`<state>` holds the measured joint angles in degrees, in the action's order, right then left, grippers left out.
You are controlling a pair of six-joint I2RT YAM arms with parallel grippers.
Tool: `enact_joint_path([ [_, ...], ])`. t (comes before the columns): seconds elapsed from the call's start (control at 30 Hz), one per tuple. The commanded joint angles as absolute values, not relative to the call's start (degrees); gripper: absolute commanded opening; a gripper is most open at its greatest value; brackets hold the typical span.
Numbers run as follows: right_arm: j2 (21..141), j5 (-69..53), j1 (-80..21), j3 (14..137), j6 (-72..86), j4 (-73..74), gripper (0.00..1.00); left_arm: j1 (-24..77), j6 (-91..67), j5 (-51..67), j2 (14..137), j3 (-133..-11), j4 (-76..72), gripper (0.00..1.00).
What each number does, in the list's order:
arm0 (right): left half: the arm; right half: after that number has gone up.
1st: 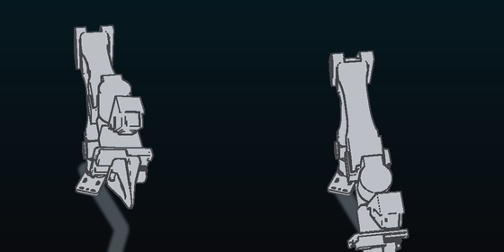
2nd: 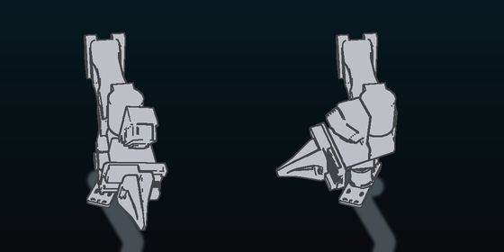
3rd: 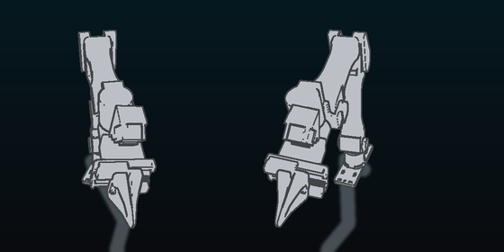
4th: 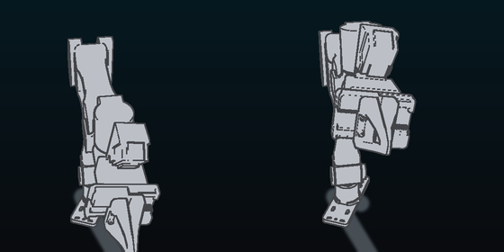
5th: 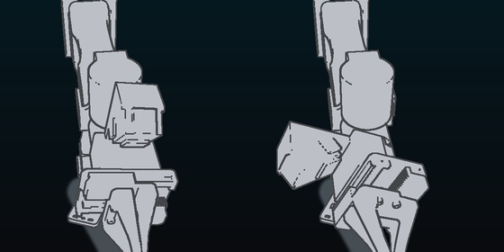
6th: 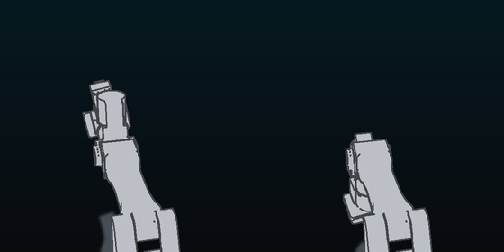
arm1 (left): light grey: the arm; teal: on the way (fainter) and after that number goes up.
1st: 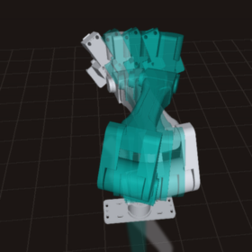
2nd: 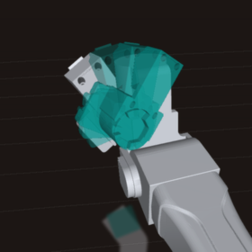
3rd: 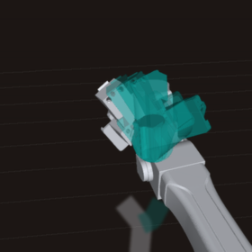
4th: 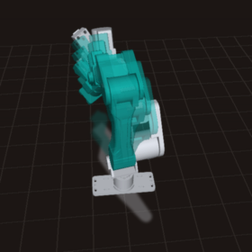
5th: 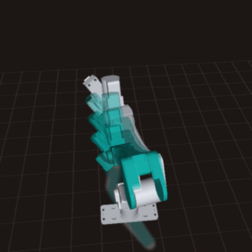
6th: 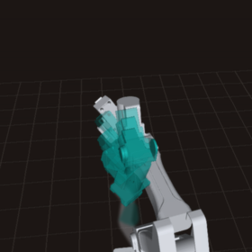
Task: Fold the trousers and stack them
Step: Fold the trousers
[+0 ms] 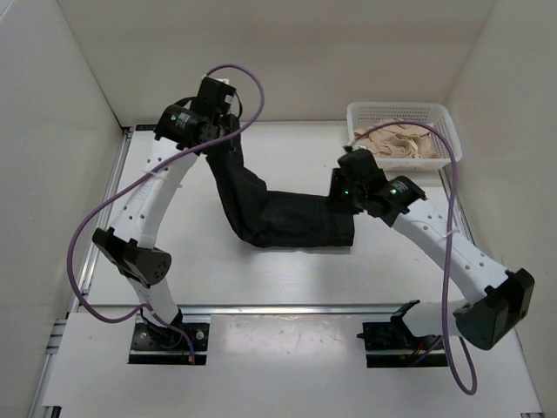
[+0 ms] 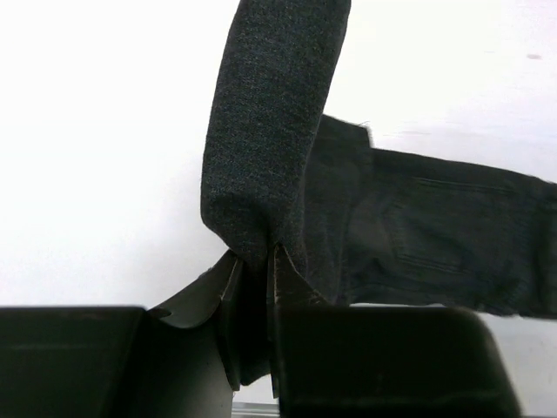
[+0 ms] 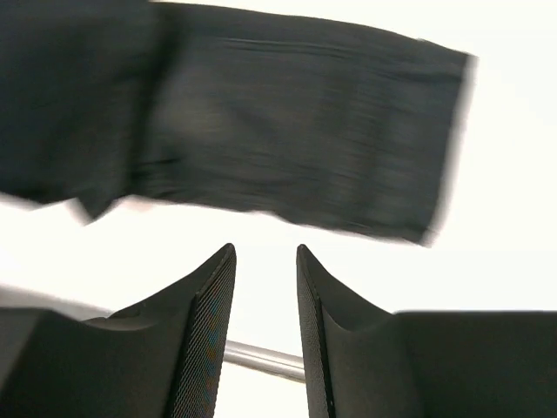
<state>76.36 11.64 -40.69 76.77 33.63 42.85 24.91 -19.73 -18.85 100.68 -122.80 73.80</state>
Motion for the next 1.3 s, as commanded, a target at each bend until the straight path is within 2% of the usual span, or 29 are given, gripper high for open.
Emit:
enact_joint_path([
  [0.0, 73.05, 16.0, -35.36, 70.51, 34.8, 48.51, 0.4, 30.57, -20.3, -24.95, 100.72, -128.31, 75.59, 0.1],
  [0.27, 64.34, 16.52, -26.73, 66.97, 33.76, 52.73, 0.4, 45.94, -30.83, -29.35, 105.46, -128.5, 74.89, 0.1],
  [0.53, 58.46, 16.52, -18.99, 66.45, 30.85, 56.34, 0.4, 52.03, -39.81, -29.88, 112.59, -131.66, 74.36, 0.1],
  [0.7, 55.9, 15.38, -15.57, 65.22, 29.71, 57.48, 0.4, 50.81, -38.59, -29.88, 111.98, -131.66, 74.36, 0.1],
  [0.93, 55.37, 14.33, -13.54, 63.63, 27.95, 57.48, 0.4, 40.8, -35.34, -31.63, 102.49, -126.22, 74.88, 0.1],
  [1.27, 57.13, 13.27, -13.54, 63.11, 27.42, 56.43, 0.4, 30.78, -32.96, -31.56, 90.97, -104.08, 67.78, 0.1],
])
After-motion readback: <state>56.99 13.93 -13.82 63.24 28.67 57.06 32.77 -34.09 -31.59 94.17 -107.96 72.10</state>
